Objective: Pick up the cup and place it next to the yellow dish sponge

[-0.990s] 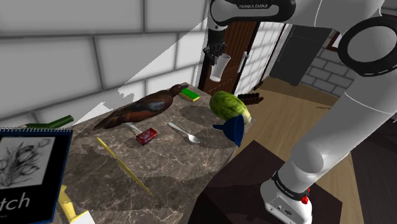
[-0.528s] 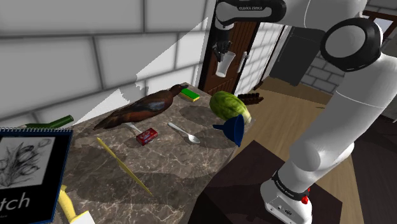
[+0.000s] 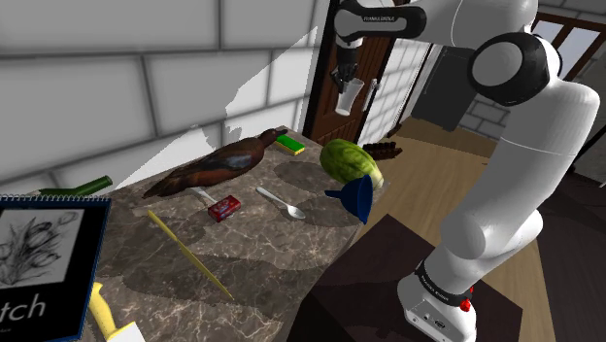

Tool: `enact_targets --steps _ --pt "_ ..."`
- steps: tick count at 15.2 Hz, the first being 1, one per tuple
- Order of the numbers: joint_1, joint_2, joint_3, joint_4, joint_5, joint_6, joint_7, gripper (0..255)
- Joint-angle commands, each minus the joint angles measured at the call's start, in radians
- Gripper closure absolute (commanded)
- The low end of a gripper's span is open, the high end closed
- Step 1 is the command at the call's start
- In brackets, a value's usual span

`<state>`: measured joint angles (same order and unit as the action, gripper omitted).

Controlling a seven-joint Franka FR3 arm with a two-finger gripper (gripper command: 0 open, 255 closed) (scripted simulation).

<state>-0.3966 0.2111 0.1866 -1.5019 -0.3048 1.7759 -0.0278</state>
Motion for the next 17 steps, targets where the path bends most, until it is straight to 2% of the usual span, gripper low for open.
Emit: enact_targets --steps 1,17 --pt "-0.002 0.003 -0.001 -0.022 -0.002 0.025 0.004 255" --pt "-0.009 0.02 -0.008 -0.211 -0.025 0.225 0.059 255"
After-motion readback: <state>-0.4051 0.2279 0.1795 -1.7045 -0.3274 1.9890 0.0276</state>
